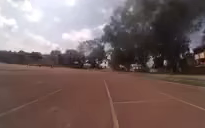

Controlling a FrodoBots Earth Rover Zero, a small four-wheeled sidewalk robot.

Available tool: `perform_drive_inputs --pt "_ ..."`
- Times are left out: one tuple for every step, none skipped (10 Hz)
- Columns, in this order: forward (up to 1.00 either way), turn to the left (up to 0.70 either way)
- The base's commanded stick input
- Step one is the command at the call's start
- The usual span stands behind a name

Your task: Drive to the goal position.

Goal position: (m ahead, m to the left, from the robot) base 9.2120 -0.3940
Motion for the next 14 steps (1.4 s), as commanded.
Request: perform_drive_inputs --pt "0.70 -0.16" --pt "0.70 -0.33" --pt "0.70 -0.35" --pt "0.70 -0.35" --pt "0.70 -0.35" --pt "0.70 -0.35" --pt "0.70 -0.35" --pt "0.70 -0.35" --pt "0.70 -0.12" --pt "0.70 0.00" --pt "0.70 0.00" --pt "0.70 0.00" --pt "0.70 0.00" --pt "0.70 0.00"
